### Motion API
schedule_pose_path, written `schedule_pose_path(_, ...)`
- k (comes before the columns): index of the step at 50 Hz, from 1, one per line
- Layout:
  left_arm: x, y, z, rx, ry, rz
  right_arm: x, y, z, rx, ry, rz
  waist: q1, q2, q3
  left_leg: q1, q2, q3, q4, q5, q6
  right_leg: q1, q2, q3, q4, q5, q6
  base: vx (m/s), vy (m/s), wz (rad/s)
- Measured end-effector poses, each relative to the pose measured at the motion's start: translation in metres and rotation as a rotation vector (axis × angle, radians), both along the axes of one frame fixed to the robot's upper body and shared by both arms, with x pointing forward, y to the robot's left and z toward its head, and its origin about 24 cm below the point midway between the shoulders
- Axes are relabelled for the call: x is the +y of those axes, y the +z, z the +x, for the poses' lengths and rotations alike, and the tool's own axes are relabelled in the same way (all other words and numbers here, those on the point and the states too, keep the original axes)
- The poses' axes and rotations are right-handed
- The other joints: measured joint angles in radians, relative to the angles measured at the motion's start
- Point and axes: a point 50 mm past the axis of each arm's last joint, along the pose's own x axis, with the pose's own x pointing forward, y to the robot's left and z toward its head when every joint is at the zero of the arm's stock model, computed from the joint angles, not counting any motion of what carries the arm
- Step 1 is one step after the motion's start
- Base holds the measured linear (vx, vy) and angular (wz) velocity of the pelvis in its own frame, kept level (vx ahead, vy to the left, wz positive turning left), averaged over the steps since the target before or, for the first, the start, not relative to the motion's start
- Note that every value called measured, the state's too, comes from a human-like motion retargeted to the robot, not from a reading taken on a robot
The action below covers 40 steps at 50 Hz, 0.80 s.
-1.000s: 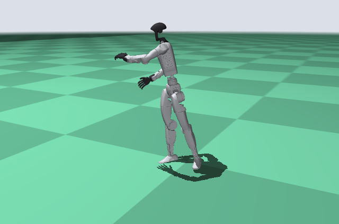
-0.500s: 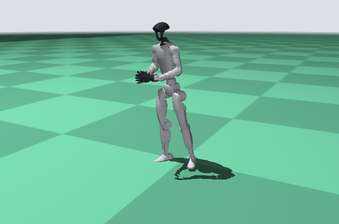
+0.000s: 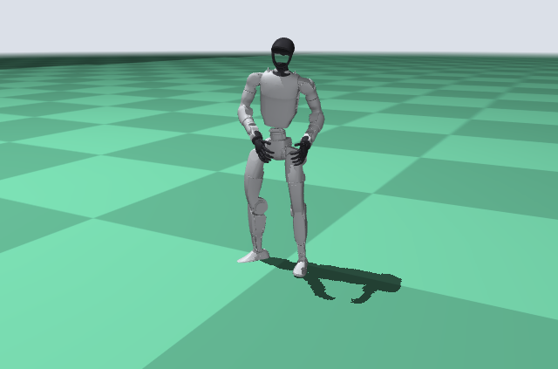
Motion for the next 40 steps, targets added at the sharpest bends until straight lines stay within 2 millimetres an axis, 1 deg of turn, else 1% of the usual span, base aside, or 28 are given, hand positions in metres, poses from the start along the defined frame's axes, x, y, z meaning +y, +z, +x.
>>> schedule_pose_path(3, 0.028, -0.024, -0.009, 0.106, 0.175, 0.038, -0.010, -0.003, 0.005, -0.080, 0.020, -0.131, 0.022, 0.010, 0.002, -0.005, -0.011, -0.044, -0.012, 0.012, -0.012, 0.013, -0.017, -0.043, 0.017, -0.007, -0.014, 0.00, 0.12, 0.81)
schedule_pose_path(6, 0.056, -0.049, -0.027, 0.227, 0.366, 0.072, -0.024, 0.002, 0.014, -0.149, 0.017, -0.201, 0.041, 0.023, 0.005, -0.008, -0.022, -0.083, -0.024, 0.022, -0.027, 0.023, -0.035, -0.080, 0.038, -0.015, -0.025, 0.00, 0.12, 0.73)
schedule_pose_path(8, 0.073, -0.065, -0.044, 0.314, 0.494, 0.072, -0.037, 0.010, 0.023, -0.185, -0.010, -0.213, 0.053, 0.032, 0.008, -0.011, -0.028, -0.105, -0.026, 0.024, -0.036, 0.028, -0.047, -0.101, 0.053, -0.020, -0.029, 0.00, 0.11, 0.62)
schedule_pose_path(11, 0.096, -0.085, -0.074, 0.448, 0.663, 0.055, -0.067, 0.031, 0.041, -0.251, -0.106, -0.209, 0.069, 0.042, 0.013, -0.015, -0.036, -0.131, -0.026, 0.026, -0.047, 0.034, -0.063, -0.127, 0.073, -0.026, -0.033, 0.00, 0.09, 0.51)
schedule_pose_path(13, 0.110, -0.094, -0.097, 0.532, 0.744, 0.061, -0.093, 0.050, 0.055, -0.317, -0.211, -0.207, 0.080, 0.047, 0.018, -0.018, -0.041, -0.144, -0.026, 0.026, -0.052, 0.037, -0.070, -0.139, 0.083, -0.028, -0.034, 0.00, 0.08, 0.38)
schedule_pose_path(16, 0.126, -0.102, -0.130, 0.640, 0.796, 0.121, -0.142, 0.086, 0.073, -0.448, -0.450, -0.199, 0.093, 0.050, 0.024, -0.022, -0.045, -0.157, -0.026, 0.027, -0.058, 0.041, -0.076, -0.153, 0.087, -0.028, -0.034, 0.00, 0.06, 0.28)
schedule_pose_path(19, 0.137, -0.104, -0.158, 0.722, 0.796, 0.206, -0.195, 0.127, 0.085, -0.593, -0.780, -0.151, 0.104, 0.048, 0.028, -0.028, -0.048, -0.165, -0.026, 0.029, -0.061, 0.044, -0.076, -0.162, 0.081, -0.024, -0.035, 0.00, 0.02, 0.06)
schedule_pose_path(23, 0.142, -0.105, -0.185, 0.792, 0.780, 0.268, -0.261, 0.184, 0.086, -0.766, -1.263, 0.004, 0.109, 0.044, 0.032, -0.035, -0.048, -0.168, -0.026, 0.033, -0.064, 0.046, -0.072, -0.167, 0.065, -0.016, -0.037, 0.00, 0.00, 0.00)
schedule_pose_path(24, 0.142, -0.107, -0.190, 0.824, 0.744, 0.274, -0.277, 0.195, 0.086, -0.794, -1.313, -0.099, 0.109, 0.041, 0.032, -0.037, -0.049, -0.168, -0.026, 0.034, -0.063, 0.045, -0.071, -0.166, 0.063, -0.014, -0.037, 0.00, 0.00, 0.00)
schedule_pose_path(25, 0.141, -0.108, -0.196, 0.867, 0.692, 0.280, -0.294, 0.205, 0.084, -0.806, -1.339, -0.276, 0.110, 0.037, 0.031, -0.038, -0.049, -0.167, -0.026, 0.034, -0.061, 0.043, -0.071, -0.164, 0.061, -0.011, -0.036, 0.00, 0.00, 0.00)
schedule_pose_path(26, 0.139, -0.108, -0.197, 0.841, 0.730, 0.263, -0.297, 0.224, 0.082, -0.864, -1.478, -0.029, 0.106, 0.040, 0.033, -0.039, -0.048, -0.165, -0.026, 0.035, -0.064, 0.042, -0.069, -0.163, 0.057, -0.010, -0.036, 0.00, 0.00, 0.00)
schedule_pose_path(27, 0.137, -0.108, -0.198, 0.825, 0.752, 0.249, -0.301, 0.238, 0.079, -0.899, -1.579, 0.148, 0.102, 0.041, 0.034, -0.040, -0.048, -0.163, -0.026, 0.036, -0.066, 0.041, -0.067, -0.161, 0.053, -0.008, -0.035, 0.00, 0.00, 0.00)
schedule_pose_path(28, 0.135, -0.109, -0.199, 0.829, 0.741, 0.243, -0.305, 0.248, 0.078, -0.927, -1.614, 0.161, 0.100, 0.038, 0.035, -0.040, -0.048, -0.160, -0.026, 0.036, -0.066, 0.040, -0.067, -0.158, 0.051, -0.007, -0.034, -0.02, -0.01, -0.18)
schedule_pose_path(30, 0.130, -0.112, -0.199, 0.836, 0.703, 0.229, -0.306, 0.265, 0.079, -0.979, -1.615, 0.120, 0.096, 0.035, 0.037, -0.040, -0.047, -0.151, -0.026, 0.036, -0.066, 0.035, -0.065, -0.148, 0.048, -0.004, -0.031, -0.02, -0.02, -0.25)
schedule_pose_path(31, 0.127, -0.113, -0.198, 0.840, 0.673, 0.220, -0.302, 0.271, 0.083, -1.001, -1.565, 0.071, 0.094, 0.034, 0.038, -0.038, -0.046, -0.145, -0.026, 0.035, -0.066, 0.033, -0.063, -0.142, 0.047, -0.004, -0.029, -0.01, -0.03, -0.31)
schedule_pose_path(32, 0.122, -0.115, -0.197, 0.851, 0.623, 0.202, -0.293, 0.276, 0.088, -1.012, -1.448, 0.028, 0.091, 0.033, 0.038, -0.036, -0.044, -0.138, -0.026, 0.034, -0.065, 0.030, -0.062, -0.135, 0.047, -0.003, -0.028, -0.01, -0.03, -0.35)
schedule_pose_path(33, 0.116, -0.118, -0.196, 0.876, 0.533, 0.166, -0.276, 0.280, 0.098, -0.995, -1.198, -0.007, 0.086, 0.034, 0.038, -0.033, -0.042, -0.132, -0.026, 0.032, -0.064, 0.028, -0.060, -0.127, 0.047, -0.003, -0.027, -0.01, -0.03, -0.37)
schedule_pose_path(34, 0.113, -0.119, -0.193, 0.874, 0.504, 0.161, -0.269, 0.283, 0.101, -1.010, -1.130, -0.086, 0.085, 0.034, 0.037, -0.031, -0.041, -0.125, -0.026, 0.032, -0.064, 0.026, -0.058, -0.120, 0.045, -0.003, -0.025, -0.01, -0.03, -0.37)
schedule_pose_path(35, 0.112, -0.119, -0.189, 0.858, 0.507, 0.171, -0.269, 0.285, 0.101, -1.048, -1.151, -0.184, 0.084, 0.033, 0.037, -0.030, -0.040, -0.117, -0.026, 0.031, -0.064, 0.024, -0.056, -0.114, 0.042, -0.001, -0.023, -0.01, -0.03, -0.36)
schedule_pose_path(38, 0.101, -0.121, -0.178, 0.844, 0.378, 0.138, -0.236, 0.290, 0.111, -1.064, -0.772, -0.409, 0.078, 0.040, 0.034, -0.022, -0.036, -0.096, -0.026, 0.027, -0.062, 0.021, -0.048, -0.094, 0.034, 0.002, -0.016, 0.00, -0.03, -0.34)
schedule_pose_path(40, 0.096, -0.120, -0.169, 0.815, 0.328, 0.122, -0.224, 0.292, 0.113, -1.074, -0.608, -0.531, 0.075, 0.046, 0.034, -0.018, -0.033, -0.086, -0.026, 0.024, -0.060, 0.021, -0.043, -0.085, 0.027, 0.004, -0.013, 0.00, -0.03, -0.25)
